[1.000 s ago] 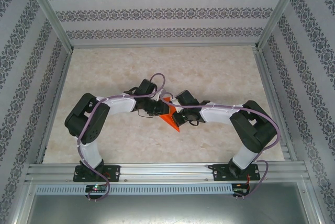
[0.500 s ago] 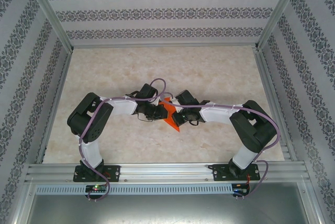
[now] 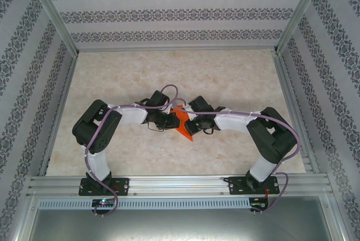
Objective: Fold a paper plane with a square sheet of paper (fold left side to right side)
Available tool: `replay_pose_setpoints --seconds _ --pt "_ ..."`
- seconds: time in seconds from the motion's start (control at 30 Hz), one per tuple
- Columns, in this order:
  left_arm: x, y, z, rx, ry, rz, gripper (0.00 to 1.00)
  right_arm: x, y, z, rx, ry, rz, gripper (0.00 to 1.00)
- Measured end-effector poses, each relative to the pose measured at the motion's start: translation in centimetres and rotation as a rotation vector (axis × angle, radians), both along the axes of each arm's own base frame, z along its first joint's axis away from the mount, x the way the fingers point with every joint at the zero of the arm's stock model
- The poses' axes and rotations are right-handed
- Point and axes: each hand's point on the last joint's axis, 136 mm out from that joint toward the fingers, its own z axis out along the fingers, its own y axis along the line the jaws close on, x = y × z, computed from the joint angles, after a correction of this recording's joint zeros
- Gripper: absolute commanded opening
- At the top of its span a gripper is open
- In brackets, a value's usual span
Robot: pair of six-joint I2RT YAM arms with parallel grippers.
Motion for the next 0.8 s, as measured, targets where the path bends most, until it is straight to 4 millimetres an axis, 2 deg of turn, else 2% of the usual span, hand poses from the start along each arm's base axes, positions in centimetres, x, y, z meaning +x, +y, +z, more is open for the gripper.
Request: replay_pose_setpoints --seconds 0.13,0.2,0.33,0.47,0.67,0.8 --pt "0.0 0.0 0.0 -0.001 -0.001 0.000 0.14 1.0 -0.3 1.0 0.029 0.009 -0.034 0.29" --pt "0.0 0.0 0.0 -0.001 -0.002 0.000 0.14 1.6 -1.0 2.2 0.049 0.001 -0.063 0.34" --pt "0.0 0.0 0.0 -0.001 -0.002 0.000 0.15 1.8 -1.5 4.9 0.107 -0.011 -0.083 0.32" --pt "0.0 0.0 0.0 0.000 -0.002 0.000 0.15 0.1 -0.3 6.7 0.214 0.056 -0.054 0.28" --pt "0.0 0.0 0.0 -0.001 -0.002 0.000 0.15 -3.2 1.0 6.0 0.314 0.252 -0.034 0.25" --pt "0.0 0.0 -0.1 0.002 -0.004 0.000 0.14 -4.2 1.5 5.0 0.329 0.341 -0.032 0.24"
